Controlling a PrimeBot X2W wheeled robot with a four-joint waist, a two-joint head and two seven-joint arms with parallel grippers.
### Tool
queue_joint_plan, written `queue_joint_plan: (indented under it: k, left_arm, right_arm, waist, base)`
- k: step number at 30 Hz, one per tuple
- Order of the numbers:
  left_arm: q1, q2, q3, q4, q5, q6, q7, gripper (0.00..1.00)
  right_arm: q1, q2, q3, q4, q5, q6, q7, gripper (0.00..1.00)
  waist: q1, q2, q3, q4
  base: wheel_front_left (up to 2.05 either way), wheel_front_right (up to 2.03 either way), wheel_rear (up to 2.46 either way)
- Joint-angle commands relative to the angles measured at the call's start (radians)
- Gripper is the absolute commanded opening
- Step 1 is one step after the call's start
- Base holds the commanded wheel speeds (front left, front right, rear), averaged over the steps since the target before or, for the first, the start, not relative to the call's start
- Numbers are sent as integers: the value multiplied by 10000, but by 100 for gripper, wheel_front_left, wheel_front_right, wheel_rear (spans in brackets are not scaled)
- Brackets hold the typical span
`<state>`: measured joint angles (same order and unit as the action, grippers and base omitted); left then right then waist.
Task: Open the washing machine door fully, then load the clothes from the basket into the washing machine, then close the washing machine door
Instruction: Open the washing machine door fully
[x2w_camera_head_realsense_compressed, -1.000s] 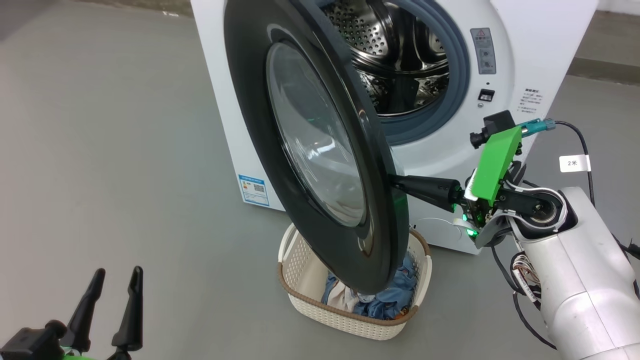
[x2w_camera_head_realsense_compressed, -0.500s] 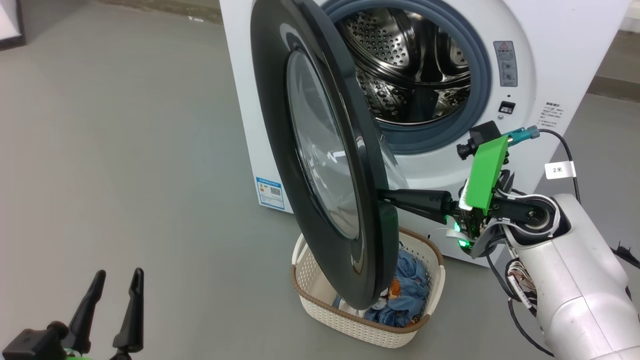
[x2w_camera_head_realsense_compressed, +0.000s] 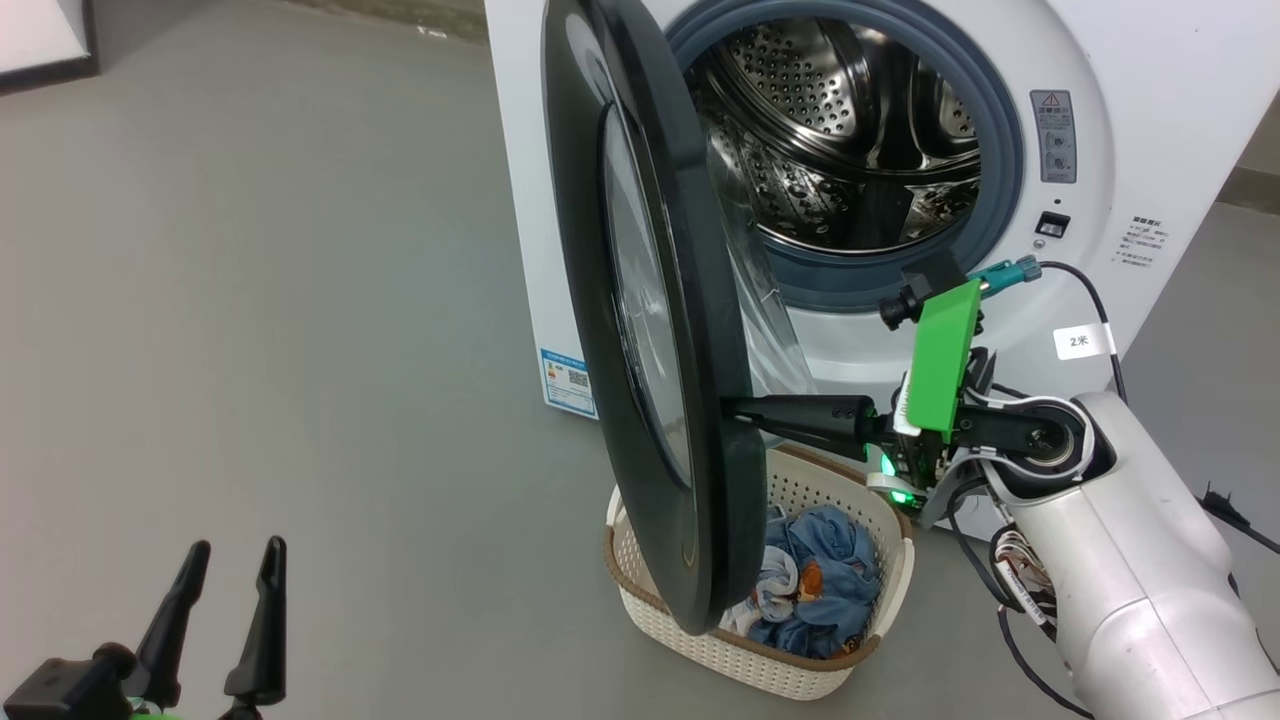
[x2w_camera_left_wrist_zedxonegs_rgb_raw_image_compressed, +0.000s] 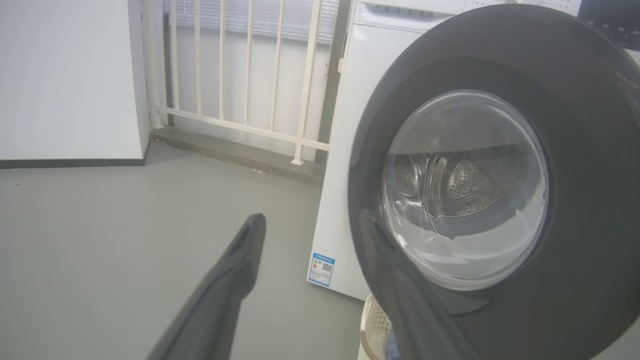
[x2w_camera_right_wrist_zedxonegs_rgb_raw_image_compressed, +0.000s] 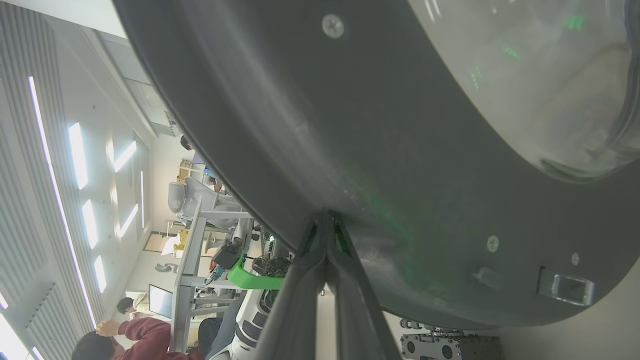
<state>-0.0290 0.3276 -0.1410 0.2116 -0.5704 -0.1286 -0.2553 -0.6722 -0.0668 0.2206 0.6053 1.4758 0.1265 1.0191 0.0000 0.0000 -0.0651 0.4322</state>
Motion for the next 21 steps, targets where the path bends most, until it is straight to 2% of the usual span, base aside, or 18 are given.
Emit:
queue_joint_plan:
  k: [1, 19, 20, 21]
  left_arm:
    - [-333, 240, 402, -141, 94, -21, -65, 100]
    - [-249, 169, 562, -169, 134, -21, -65, 100]
    - [-240, 164, 567, -175, 134, -21, -65, 100]
    - [-231, 160, 572, -181, 135, -21, -65, 100]
  right_arm:
    - [-157, 166, 166, -198, 10, 42, -141, 0]
    - [-239, 161, 43, -399, -146, 42, -302, 0]
    - [-242, 154, -4, -430, -157, 42, -309, 20]
    - [-244, 145, -65, -480, -159, 42, -323, 36]
  waist:
    - [0, 0, 3, 4]
    - [0, 0, -19, -557]
    - [0, 0, -24, -603]
    - [0, 0, -27, -650]
  base:
    - [0, 0, 0]
    - [0, 0, 0]
    - [0, 0, 0]
    - [0, 0, 0]
